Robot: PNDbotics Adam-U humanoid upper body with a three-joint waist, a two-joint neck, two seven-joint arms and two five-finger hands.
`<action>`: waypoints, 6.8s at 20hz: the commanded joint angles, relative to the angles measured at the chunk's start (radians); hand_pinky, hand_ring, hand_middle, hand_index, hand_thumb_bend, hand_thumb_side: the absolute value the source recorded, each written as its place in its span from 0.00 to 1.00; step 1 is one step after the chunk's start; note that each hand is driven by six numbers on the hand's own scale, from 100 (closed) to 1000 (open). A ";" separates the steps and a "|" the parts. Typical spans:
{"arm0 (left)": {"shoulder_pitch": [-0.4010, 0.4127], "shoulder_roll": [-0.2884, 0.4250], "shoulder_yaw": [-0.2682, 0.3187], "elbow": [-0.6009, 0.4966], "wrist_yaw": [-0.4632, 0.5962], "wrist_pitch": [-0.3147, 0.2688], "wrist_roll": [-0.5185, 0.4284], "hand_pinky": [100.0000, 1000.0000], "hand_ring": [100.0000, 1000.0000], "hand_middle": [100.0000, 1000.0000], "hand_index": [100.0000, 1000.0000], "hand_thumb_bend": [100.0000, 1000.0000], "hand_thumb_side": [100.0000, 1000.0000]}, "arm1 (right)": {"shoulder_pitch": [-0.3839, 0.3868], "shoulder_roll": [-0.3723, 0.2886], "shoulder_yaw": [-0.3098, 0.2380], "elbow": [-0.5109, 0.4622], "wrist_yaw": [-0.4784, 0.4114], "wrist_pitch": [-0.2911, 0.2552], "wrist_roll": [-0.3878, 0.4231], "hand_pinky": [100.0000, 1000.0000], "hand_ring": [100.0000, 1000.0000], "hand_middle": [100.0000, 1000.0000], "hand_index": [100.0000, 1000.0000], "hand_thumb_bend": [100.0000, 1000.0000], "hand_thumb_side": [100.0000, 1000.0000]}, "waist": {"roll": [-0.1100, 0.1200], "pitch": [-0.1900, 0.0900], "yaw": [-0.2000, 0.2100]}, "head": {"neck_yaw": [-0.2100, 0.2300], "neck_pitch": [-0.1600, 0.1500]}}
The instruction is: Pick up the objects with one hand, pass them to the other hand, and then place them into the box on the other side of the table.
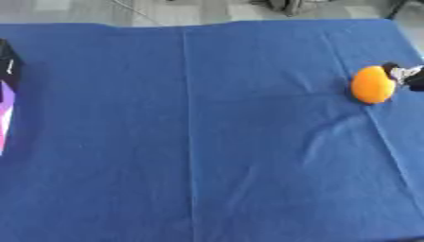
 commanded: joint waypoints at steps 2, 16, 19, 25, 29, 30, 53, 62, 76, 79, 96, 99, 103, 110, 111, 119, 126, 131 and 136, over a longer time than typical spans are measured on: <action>-0.021 -0.027 -0.014 -0.017 0.002 -0.024 -0.016 0.76 0.72 0.76 0.92 0.14 0.84 | -0.020 -0.051 -0.006 0.029 0.108 -0.015 0.228 0.90 0.93 0.88 0.93 0.46 0.07 | 0.000 -0.010 0.007 | -0.020 -0.023; -0.036 -0.039 -0.053 -0.017 -0.016 -0.025 -0.060 0.76 0.72 0.76 0.91 0.13 0.85 | -0.090 -0.011 -0.028 0.170 0.271 -0.041 0.314 0.89 0.90 0.86 0.92 0.37 0.00 | 0.000 0.028 0.057 | -0.098 -0.055; -0.042 -0.042 -0.058 -0.017 -0.020 -0.028 -0.067 0.76 0.72 0.76 0.91 0.12 0.85 | -0.097 -0.004 -0.024 0.189 0.236 -0.031 0.263 0.89 0.90 0.86 0.92 0.37 0.00 | 0.000 0.037 0.066 | -0.139 -0.062; -0.061 -0.042 -0.066 -0.017 -0.026 -0.036 -0.080 0.77 0.72 0.75 0.91 0.12 0.86 | -0.107 0.010 -0.018 0.236 0.199 -0.017 0.198 0.88 0.89 0.85 0.92 0.36 0.00 | 0.001 0.064 0.103 | -0.177 -0.084; -0.071 -0.044 -0.069 -0.017 -0.027 -0.039 -0.083 0.77 0.72 0.75 0.91 0.11 0.86 | -0.115 0.018 -0.012 0.276 0.205 -0.001 0.175 0.88 0.89 0.85 0.91 0.35 0.00 | 0.002 0.083 0.132 | -0.183 -0.101; -0.074 -0.045 -0.070 -0.017 -0.027 -0.040 -0.085 0.77 0.72 0.75 0.91 0.11 0.86 | -0.119 0.020 -0.009 0.288 0.212 0.004 0.170 0.88 0.89 0.85 0.91 0.35 0.00 | 0.002 0.087 0.139 | -0.183 -0.104; -0.055 -0.043 -0.072 -0.017 -0.040 -0.029 -0.089 0.77 0.72 0.76 0.90 0.10 0.87 | -0.114 -0.029 -0.098 0.376 0.119 0.123 -0.078 0.85 0.88 0.85 0.91 0.34 0.00 | 0.020 0.117 0.159 | -0.240 -0.136; -0.059 -0.047 -0.079 -0.017 -0.040 -0.023 -0.085 0.76 0.72 0.75 0.90 0.09 0.88 | -0.109 -0.014 -0.083 0.439 0.117 0.137 -0.049 0.85 0.87 0.83 0.91 0.37 0.01 | 0.034 0.128 0.163 | -0.258 -0.162; -0.064 -0.052 -0.086 -0.017 -0.036 -0.028 -0.095 0.76 0.73 0.75 0.89 0.09 0.87 | -0.118 0.021 -0.040 0.466 0.131 0.126 0.061 0.79 0.71 0.45 0.62 0.20 0.00 | 0.031 0.122 0.167 | -0.262 -0.139; -0.064 -0.052 -0.086 -0.017 -0.036 -0.032 -0.100 0.76 0.73 0.75 0.89 0.09 0.86 | -0.121 0.025 -0.044 0.457 0.122 0.122 0.051 0.75 0.64 0.39 0.51 0.11 0.00 | 0.029 0.118 0.166 | -0.263 -0.136; -0.043 -0.021 -0.076 -0.017 -0.034 -0.035 -0.100 0.75 0.72 0.75 0.89 0.08 0.84 | -0.035 -0.004 -0.066 0.059 0.011 0.117 -0.206 0.70 0.56 0.29 0.49 0.00 0.00 | 0.024 0.049 0.121 | -0.219 -0.078; -0.043 -0.011 -0.075 -0.017 -0.035 -0.033 -0.102 0.75 0.72 0.75 0.89 0.08 0.83 | -0.024 -0.003 -0.061 -0.001 0.005 0.091 -0.225 0.71 0.56 0.29 0.49 0.00 0.00 | 0.021 0.032 0.116 | -0.205 -0.063; -0.055 0.017 -0.067 -0.017 -0.033 -0.025 -0.106 0.75 0.73 0.75 0.89 0.06 0.81 | -0.063 0.030 -0.022 -0.010 -0.002 -0.029 -0.248 0.73 0.55 0.29 0.50 0.00 0.00 | 0.022 0.000 0.106 | -0.170 -0.031; -0.143 0.141 -0.031 -0.017 0.005 0.044 -0.124 0.75 0.72 0.74 0.88 0.01 0.76 | -0.218 0.152 0.117 -0.011 0.098 -0.191 -0.304 0.70 0.53 0.29 0.49 0.00 0.00 | 0.040 -0.060 0.091 | -0.089 0.017; -0.155 0.167 -0.028 -0.017 0.004 0.057 -0.134 0.75 0.72 0.74 0.88 0.00 0.76 | -0.243 0.182 0.140 -0.011 0.128 -0.202 -0.310 0.70 0.53 0.29 0.49 0.00 0.00 | 0.043 -0.067 0.087 | -0.077 0.021; -0.222 0.302 -0.062 -0.017 -0.068 0.188 -0.334 0.76 0.73 0.74 0.87 0.00 0.75 | -0.373 0.408 0.285 -0.011 0.267 -0.207 -0.302 0.69 0.51 0.28 0.50 0.00 0.00 | 0.058 -0.096 0.065 | 0.008 0.051; -0.325 0.343 -0.141 -0.017 -0.204 0.258 -0.611 0.78 0.76 0.76 0.87 0.00 0.75 | -0.440 0.531 0.408 -0.011 0.372 -0.190 -0.267 0.69 0.50 0.28 0.50 0.00 0.00 | 0.067 -0.106 0.065 | 0.033 0.071; -0.406 0.326 -0.232 -0.017 -0.302 0.317 -0.837 0.79 0.78 0.78 0.88 0.00 0.77 | -0.469 0.586 0.482 -0.011 0.452 -0.175 -0.274 0.69 0.51 0.28 0.49 0.00 0.00 | 0.068 -0.111 0.065 | 0.050 0.076; -0.460 0.301 -0.328 -0.017 -0.380 0.354 -1.015 0.82 0.82 0.82 0.94 0.01 0.77 | -0.497 0.630 0.533 -0.011 0.508 -0.169 -0.289 0.69 0.51 0.28 0.49 0.00 0.00 | 0.070 -0.113 0.067 | 0.058 0.081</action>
